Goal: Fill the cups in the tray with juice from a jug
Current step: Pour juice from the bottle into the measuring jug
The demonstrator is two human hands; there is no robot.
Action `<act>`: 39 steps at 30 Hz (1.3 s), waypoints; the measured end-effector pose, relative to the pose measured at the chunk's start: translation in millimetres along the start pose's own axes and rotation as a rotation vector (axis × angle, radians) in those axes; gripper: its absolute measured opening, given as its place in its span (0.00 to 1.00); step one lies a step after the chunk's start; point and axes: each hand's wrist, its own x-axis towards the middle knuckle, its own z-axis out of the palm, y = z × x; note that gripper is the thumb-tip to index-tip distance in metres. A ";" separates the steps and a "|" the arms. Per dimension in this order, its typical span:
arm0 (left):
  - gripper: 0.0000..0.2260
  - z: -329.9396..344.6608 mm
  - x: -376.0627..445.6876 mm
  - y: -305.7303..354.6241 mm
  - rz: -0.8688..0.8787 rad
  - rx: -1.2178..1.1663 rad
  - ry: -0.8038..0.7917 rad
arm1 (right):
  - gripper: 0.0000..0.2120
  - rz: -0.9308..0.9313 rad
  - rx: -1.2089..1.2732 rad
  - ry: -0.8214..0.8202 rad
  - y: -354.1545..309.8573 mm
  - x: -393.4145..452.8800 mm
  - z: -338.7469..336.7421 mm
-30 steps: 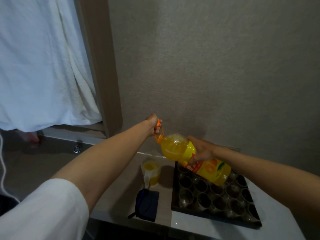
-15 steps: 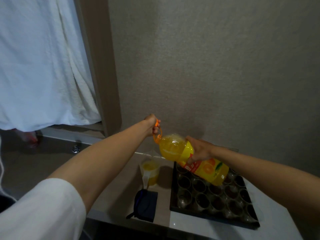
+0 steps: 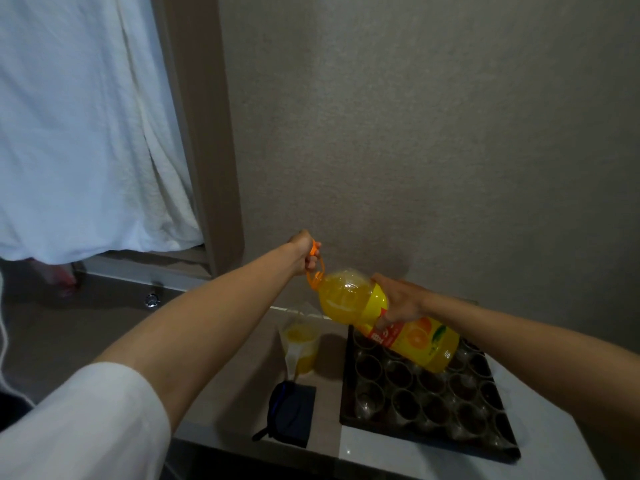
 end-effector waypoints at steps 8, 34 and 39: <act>0.16 1.0 -1.8 4.2 0.009 0.010 0.008 | 0.45 -0.004 0.006 0.013 -1.1 -1.8 -4.0; 0.17 1.3 1.8 4.3 0.026 0.039 0.012 | 0.43 0.032 -0.006 -0.015 -4.8 -6.5 -11.0; 0.17 1.6 0.9 5.9 0.033 0.034 0.008 | 0.41 0.031 -0.001 -0.011 -5.2 -6.8 -11.5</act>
